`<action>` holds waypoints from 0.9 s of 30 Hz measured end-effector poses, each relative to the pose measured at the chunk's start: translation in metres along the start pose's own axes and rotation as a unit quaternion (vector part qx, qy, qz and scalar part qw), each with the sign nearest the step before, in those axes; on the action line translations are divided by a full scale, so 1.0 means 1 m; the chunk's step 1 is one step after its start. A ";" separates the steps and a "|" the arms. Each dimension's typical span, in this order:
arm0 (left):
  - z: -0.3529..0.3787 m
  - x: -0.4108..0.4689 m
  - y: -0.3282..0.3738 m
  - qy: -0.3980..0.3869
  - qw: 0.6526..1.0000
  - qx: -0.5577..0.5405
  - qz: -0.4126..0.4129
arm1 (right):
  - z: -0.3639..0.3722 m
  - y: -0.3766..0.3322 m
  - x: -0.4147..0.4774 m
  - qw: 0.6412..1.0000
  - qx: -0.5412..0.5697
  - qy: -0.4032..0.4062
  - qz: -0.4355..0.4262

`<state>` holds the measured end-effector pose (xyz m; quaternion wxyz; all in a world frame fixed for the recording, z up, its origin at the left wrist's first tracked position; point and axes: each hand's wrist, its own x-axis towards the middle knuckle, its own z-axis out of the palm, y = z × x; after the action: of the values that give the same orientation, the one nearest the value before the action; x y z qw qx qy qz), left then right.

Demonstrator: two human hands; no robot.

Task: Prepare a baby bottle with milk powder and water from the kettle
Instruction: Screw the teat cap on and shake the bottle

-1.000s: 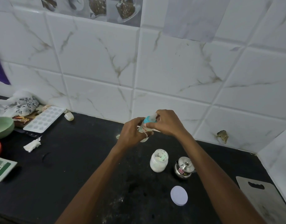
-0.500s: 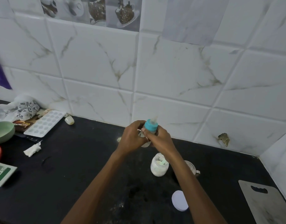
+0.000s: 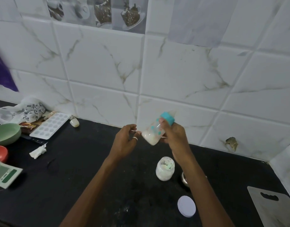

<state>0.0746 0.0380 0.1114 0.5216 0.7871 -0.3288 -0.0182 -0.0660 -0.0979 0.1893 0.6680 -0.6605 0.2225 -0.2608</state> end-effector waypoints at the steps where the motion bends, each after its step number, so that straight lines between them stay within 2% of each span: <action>1: -0.002 0.000 0.001 0.002 1.000 0.000 -0.010 | -0.003 -0.001 0.004 0.997 0.071 0.032 0.018; 3: -0.005 0.000 0.000 0.006 1.000 0.001 -0.023 | -0.008 -0.003 0.014 0.969 0.221 0.098 0.045; 5: -0.007 0.002 -0.002 0.011 1.000 0.003 -0.020 | -0.004 -0.001 0.017 0.961 0.250 0.112 0.046; 8: -0.010 0.006 -0.003 0.007 1.000 0.021 -0.001 | 0.015 0.004 0.003 0.995 0.082 0.000 0.051; 10: -0.010 0.007 -0.002 0.001 1.000 0.026 0.006 | 0.020 0.007 -0.003 0.998 0.014 -0.042 0.044; 12: -0.011 0.006 0.001 0.007 1.000 0.018 -0.005 | 0.015 0.000 0.003 0.992 0.120 -0.002 0.037; 14: -0.011 0.005 0.004 0.012 1.000 0.008 -0.013 | 0.002 -0.009 0.012 0.963 0.260 0.065 0.035; 15: -0.011 0.005 0.005 0.013 1.000 0.006 -0.014 | -0.001 -0.012 0.015 0.956 0.279 0.087 0.029; 17: -0.011 0.006 0.005 0.014 1.000 0.007 -0.010 | 0.003 -0.014 0.012 0.975 0.207 0.073 0.019; 19: -0.011 0.007 0.005 0.007 1.000 0.020 -0.001 | 0.012 -0.010 0.004 0.998 0.060 0.007 0.020; 21: -0.009 0.008 0.005 -0.002 1.000 0.030 0.005 | 0.012 -0.008 0.001 1.000 -0.013 -0.025 0.012; 25: -0.004 0.006 0.009 0.007 1.000 0.003 -0.015 | -0.003 -0.021 0.013 0.987 0.152 0.057 0.011; 27: -0.004 0.006 0.009 0.007 1.000 -0.001 -0.011 | -0.001 -0.023 0.012 0.990 0.127 0.065 0.005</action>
<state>0.0764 0.0361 0.1222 0.5240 0.7906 -0.3164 -0.0189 -0.0584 -0.1062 0.2126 0.7319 -0.5509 0.2334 -0.3262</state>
